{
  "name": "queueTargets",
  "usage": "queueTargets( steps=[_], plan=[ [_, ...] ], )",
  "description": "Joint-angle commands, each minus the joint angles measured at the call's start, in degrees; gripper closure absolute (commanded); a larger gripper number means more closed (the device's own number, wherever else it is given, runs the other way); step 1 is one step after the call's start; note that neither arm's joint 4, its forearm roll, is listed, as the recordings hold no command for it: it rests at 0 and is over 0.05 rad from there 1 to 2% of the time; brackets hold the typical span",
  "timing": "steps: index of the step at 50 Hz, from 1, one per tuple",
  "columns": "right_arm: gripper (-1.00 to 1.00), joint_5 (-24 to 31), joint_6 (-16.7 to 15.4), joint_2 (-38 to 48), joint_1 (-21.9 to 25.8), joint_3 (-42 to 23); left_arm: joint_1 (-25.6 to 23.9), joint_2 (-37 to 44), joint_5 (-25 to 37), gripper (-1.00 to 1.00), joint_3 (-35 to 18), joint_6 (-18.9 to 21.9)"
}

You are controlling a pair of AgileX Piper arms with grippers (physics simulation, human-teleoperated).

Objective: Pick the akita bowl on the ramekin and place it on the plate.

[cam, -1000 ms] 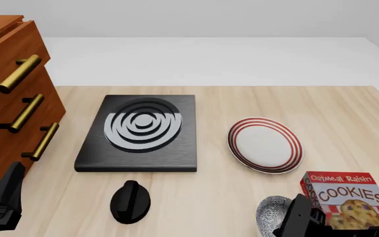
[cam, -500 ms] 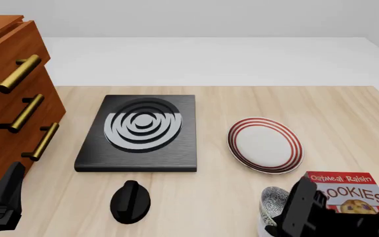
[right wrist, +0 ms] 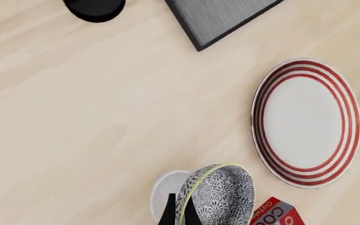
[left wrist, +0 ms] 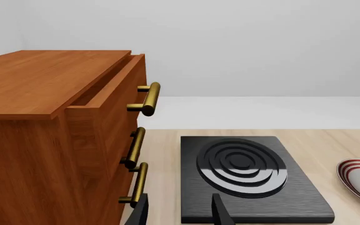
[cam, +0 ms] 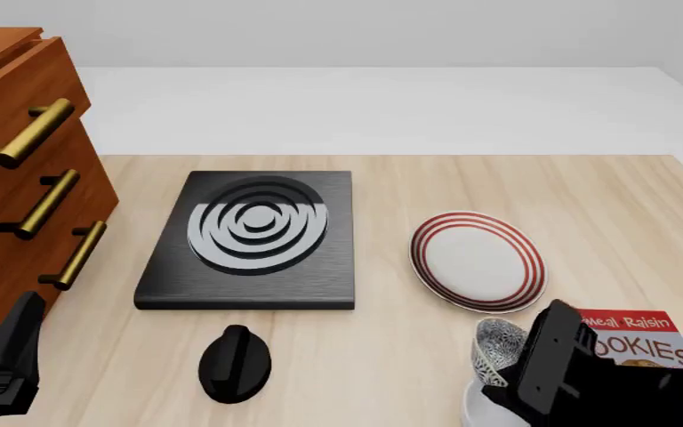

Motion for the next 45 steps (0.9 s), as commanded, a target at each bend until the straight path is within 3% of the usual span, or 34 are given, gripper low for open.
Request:
queueTargets(
  steps=[1,2,4,9,28,45],
  plan=[
    [1.0,10.5,-1.7,-9.0,-1.4,-3.1,0.0,0.0,0.0,-1.0,0.0,0.0],
    [1.0,14.2,-2.2,-11.2,-1.5,-4.9,0.0,0.0,0.0,-1.0,0.0,0.0],
    [1.0,16.7,-2.8,-12.2,-1.9,-6.7,0.0,0.0,0.0,-1.0,0.0,0.0],
    [1.0,18.4,-3.8,-12.6,-2.2,-9.4,0.0,0.0,0.0,-1.0,0.0,0.0],
    [1.0,15.8,-5.6,-6.0,-1.8,-20.4,0.0,0.0,0.0,-1.0,0.0,0.0],
    [1.0,11.3,-7.2,-0.7,-5.0,-23.8,0.0,0.0,0.0,-1.0,0.0,0.0]
  ],
)
